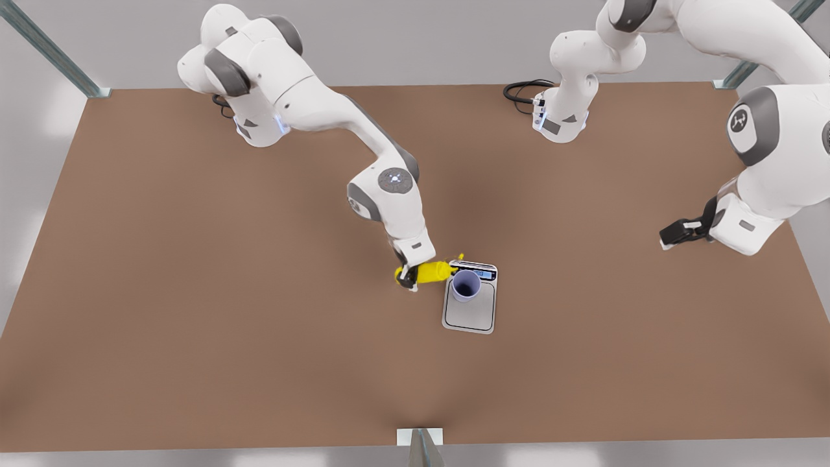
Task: Move cup to the weight, pick up sauce bottle, pour sauce
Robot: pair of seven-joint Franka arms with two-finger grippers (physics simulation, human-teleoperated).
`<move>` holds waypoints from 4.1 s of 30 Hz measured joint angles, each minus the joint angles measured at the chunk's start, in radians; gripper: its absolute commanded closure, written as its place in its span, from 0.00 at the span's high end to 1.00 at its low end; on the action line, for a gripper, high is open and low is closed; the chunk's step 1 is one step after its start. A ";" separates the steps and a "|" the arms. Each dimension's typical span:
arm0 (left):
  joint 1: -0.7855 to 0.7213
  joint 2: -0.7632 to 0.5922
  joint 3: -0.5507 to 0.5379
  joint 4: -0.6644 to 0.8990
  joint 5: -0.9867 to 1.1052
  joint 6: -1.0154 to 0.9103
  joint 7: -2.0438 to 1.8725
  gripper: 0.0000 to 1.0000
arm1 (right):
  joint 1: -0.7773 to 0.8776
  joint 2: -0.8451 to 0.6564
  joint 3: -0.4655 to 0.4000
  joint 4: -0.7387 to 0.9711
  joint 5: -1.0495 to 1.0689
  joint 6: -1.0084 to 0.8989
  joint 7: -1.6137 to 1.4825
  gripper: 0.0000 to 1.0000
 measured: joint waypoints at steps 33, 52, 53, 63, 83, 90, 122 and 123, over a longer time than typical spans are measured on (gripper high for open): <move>-0.001 0.020 -0.008 0.002 0.010 0.031 0.009 1.00 | 0.118 0.240 -0.002 0.367 -1.204 -0.336 -0.215 0.54; -0.001 0.020 -0.008 0.002 0.010 0.031 0.009 1.00 | 0.130 0.315 -0.005 0.400 -1.294 -0.395 -0.071 0.54; -0.001 0.020 -0.008 0.002 0.010 0.031 0.009 1.00 | 0.130 0.316 -0.005 0.400 -1.294 -0.395 -0.071 0.54; -0.001 0.019 -0.008 0.002 0.010 0.031 0.009 1.00 | 0.142 0.329 -0.001 0.391 -1.328 -0.437 -0.074 0.54; -0.001 0.017 -0.008 0.002 0.010 0.031 0.009 1.00 | 0.132 0.280 0.002 0.376 -1.183 -0.441 -0.077 0.54; -0.001 0.017 -0.008 0.002 0.010 0.031 0.009 1.00 | 0.011 0.199 0.000 0.377 -0.753 -0.379 -0.210 0.54; -0.001 0.015 -0.008 0.002 0.010 0.031 0.009 1.00 | -0.738 0.261 0.007 0.143 1.249 -0.625 -1.789 0.54; -0.001 0.015 -0.008 0.002 0.010 0.031 0.009 1.00 | -0.740 0.272 0.007 0.141 1.289 -0.644 -1.824 0.54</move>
